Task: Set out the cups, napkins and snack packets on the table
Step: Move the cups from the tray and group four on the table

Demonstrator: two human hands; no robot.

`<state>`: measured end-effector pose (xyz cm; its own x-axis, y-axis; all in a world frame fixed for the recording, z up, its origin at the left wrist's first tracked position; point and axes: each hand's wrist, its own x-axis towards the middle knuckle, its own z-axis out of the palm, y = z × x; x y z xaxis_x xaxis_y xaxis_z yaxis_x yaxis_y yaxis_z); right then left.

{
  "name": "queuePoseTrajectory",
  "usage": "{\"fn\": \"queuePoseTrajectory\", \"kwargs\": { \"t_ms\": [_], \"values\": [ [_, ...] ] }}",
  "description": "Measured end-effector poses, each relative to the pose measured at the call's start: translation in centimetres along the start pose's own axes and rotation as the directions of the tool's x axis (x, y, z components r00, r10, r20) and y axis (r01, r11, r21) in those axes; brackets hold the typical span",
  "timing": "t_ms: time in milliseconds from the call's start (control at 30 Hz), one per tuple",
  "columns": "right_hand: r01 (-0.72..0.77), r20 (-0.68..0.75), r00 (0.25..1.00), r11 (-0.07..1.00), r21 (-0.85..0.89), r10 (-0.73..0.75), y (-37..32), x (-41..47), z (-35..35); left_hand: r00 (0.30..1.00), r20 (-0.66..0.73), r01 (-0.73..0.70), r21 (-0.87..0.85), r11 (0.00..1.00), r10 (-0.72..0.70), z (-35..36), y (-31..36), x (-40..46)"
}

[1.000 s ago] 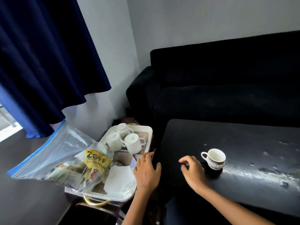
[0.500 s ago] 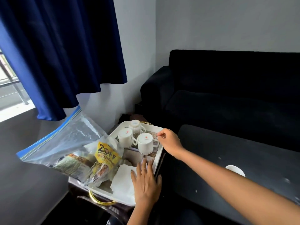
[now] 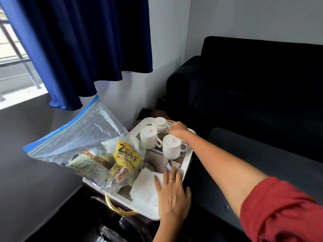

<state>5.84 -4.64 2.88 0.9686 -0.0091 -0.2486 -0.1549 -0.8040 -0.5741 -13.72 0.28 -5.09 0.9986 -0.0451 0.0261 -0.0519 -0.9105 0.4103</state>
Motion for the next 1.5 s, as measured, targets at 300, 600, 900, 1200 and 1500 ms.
{"fn": "queuePoseTrajectory", "kwargs": {
  "t_ms": [300, 600, 900, 1200, 1500],
  "values": [
    [-0.059, -0.052, 0.997, 0.994, 0.097, 0.064, 0.1, 1.5, 0.8, 0.995, -0.089, -0.029, 0.045, 0.999, 0.033, -0.8, 0.3, -0.4],
    [-0.02, -0.266, 0.962, 0.99, 0.141, 0.058, -0.6, 0.2, 0.8, 1.0, -0.021, -0.019, 0.034, 0.999, 0.02, -0.3, 0.0, 0.2],
    [0.134, -0.477, 0.878, 0.936, 0.324, 0.04, 1.0, -3.0, -3.5, 1.0, -0.012, -0.022, 0.051, 0.998, 0.022, -0.1, 0.1, 0.3],
    [0.229, -0.495, 0.868, 0.857, 0.461, 0.035, 6.7, -11.1, -8.6, 1.0, 0.015, 0.002, 0.081, 0.997, -0.003, -0.5, 0.1, 0.0],
    [0.192, -0.431, 0.899, 0.954, 0.23, -0.077, 14.1, -19.2, -9.5, 0.973, -0.191, -0.147, -0.061, 0.987, 0.133, -2.3, 3.3, -0.8]
  ]
}}
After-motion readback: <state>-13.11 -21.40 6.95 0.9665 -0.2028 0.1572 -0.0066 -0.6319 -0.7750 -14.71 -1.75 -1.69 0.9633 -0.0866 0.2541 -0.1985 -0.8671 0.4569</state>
